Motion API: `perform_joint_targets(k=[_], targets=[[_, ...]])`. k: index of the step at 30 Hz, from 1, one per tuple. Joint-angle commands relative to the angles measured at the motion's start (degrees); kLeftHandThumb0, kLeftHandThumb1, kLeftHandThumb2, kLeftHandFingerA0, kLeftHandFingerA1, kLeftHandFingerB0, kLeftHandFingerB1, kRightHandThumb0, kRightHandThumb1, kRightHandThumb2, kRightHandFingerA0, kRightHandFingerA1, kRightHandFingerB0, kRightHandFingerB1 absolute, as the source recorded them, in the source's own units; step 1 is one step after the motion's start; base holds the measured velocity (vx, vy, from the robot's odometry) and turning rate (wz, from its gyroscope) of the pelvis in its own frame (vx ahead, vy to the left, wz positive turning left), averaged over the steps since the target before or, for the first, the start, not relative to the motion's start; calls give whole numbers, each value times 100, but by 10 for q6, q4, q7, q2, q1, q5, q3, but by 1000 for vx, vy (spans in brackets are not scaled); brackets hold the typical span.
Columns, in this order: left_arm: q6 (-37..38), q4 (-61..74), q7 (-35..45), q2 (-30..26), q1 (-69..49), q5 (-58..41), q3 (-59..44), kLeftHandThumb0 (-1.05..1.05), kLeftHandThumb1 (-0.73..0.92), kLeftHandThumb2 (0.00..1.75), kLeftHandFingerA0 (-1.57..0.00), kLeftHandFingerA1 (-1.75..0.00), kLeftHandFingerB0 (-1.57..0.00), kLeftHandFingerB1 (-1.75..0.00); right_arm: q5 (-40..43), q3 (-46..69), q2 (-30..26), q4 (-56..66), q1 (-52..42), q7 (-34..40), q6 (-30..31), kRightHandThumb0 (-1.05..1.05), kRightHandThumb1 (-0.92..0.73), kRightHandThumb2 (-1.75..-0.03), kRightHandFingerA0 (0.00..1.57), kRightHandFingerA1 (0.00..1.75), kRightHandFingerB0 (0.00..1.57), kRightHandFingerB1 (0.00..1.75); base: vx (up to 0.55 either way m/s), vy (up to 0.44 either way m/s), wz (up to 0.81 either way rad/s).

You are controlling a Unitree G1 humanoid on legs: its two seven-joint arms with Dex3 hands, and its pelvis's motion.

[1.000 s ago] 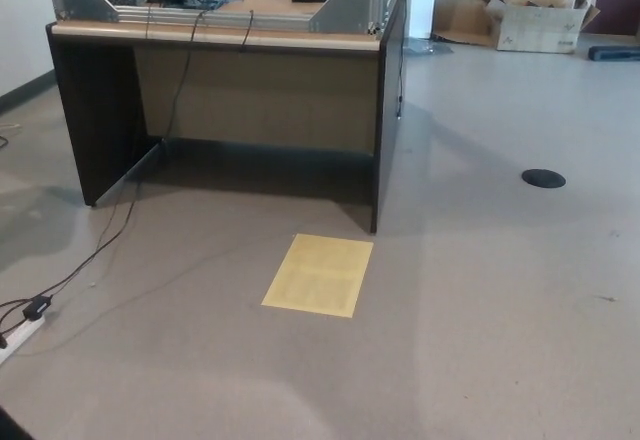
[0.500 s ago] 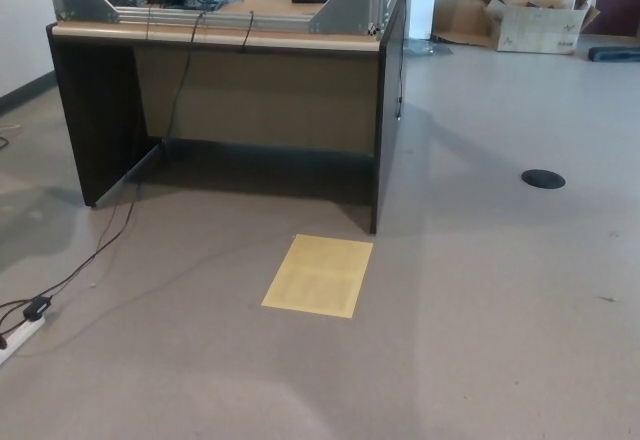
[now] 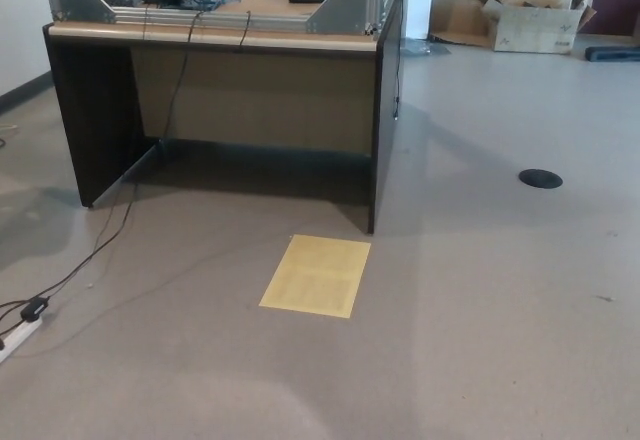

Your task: A person hands over a black lunchbag to the robot and the robot uses its left hand to grab the strips of the lunchbag, the gives it back to the person.

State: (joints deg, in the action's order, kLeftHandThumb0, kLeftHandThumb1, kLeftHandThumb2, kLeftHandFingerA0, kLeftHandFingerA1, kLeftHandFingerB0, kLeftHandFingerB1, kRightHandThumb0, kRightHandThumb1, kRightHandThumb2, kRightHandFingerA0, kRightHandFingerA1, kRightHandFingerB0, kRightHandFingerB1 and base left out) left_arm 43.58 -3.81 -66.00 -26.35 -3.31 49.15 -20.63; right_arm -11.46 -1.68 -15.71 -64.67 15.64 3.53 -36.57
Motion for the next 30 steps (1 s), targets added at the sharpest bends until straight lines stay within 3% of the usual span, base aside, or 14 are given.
perform_joint_targets(k=[1,2,3,11,13,14,15,16,17,18,23,28,29,30], targets=[[-4,20,33,-7,11,-25,7,2,40,66,-116,-170,-98,-164,-1,0,-5,-1,-13,6,-3,-72,-83,-65,44,44,41,39,0,0,0],[-9,23,42,-9,25,-29,10,-3,29,81,-141,-142,-127,-134,0,1,-5,-2,-14,7,-6,-73,-83,-65,46,45,42,39,0,0,0],[-18,22,56,-15,58,-33,16,-5,43,65,-116,-170,-103,-157,2,4,-6,-3,-13,8,-7,-73,-83,-65,45,44,42,39,0,0,0],[-40,-56,88,-46,255,-9,75,-20,56,57,-96,-175,-73,-170,2,4,-6,2,-27,10,-12,-72,-84,-65,43,44,41,39,0,0,0],[-41,-89,100,-55,308,-2,99,-22,55,57,-95,-175,-73,-169,1,3,-6,2,-26,9,-8,-72,-84,-65,43,44,41,39,0,0,0],[-42,-116,103,-54,350,7,121,-17,54,56,-91,-175,-67,-170,1,2,-5,2,-26,8,-5,-70,-64,-105,40,58,32,51,0,0,0],[-39,-138,106,-53,382,14,138,-17,54,56,-91,-175,-67,-170,3,3,-5,1,-27,6,-5,-70,-64,-105,40,58,32,51,0,0,0],[-41,-150,105,-51,399,18,148,-19,56,55,-90,-175,-67,-171,2,3,-6,2,-28,6,-5,-78,-77,-69,42,45,38,39,0,0,0],[-44,-160,103,-48,414,22,158,-19,56,55,-90,-175,-67,-171,0,2,-7,3,-31,7,-5,-78,-77,-69,42,45,38,39,0,0,0],[-58,-202,91,-48,475,57,188,-22,60,55,-88,-175,-60,-175,0,2,-9,3,-29,8,-8,-69,-65,-105,39,57,33,51,0,0,0],[-84,-282,115,-2,593,53,241,-27,59,56,-87,-175,-63,-172,2,4,-10,7,-38,10,-11,-71,-65,-106,39,57,35,52,0,0,0],[-87,-336,110,32,666,57,291,-24,58,55,-86,-175,-61,-172,1,3,-10,13,-40,7,-10,-68,-65,-105,38,57,34,52,0,0,0],[-84,-359,112,38,688,52,301,-24,58,55,-86,-175,-62,-171,2,3,-9,13,-32,6,-9,-71,-83,-65,42,42,43,39,0,0,0],[-103,-377,110,49,713,61,315,-29,59,56,-87,-175,-63,-170,2,4,-9,10,-24,7,-8,-68,-64,-105,38,56,35,52,0,0,0]])
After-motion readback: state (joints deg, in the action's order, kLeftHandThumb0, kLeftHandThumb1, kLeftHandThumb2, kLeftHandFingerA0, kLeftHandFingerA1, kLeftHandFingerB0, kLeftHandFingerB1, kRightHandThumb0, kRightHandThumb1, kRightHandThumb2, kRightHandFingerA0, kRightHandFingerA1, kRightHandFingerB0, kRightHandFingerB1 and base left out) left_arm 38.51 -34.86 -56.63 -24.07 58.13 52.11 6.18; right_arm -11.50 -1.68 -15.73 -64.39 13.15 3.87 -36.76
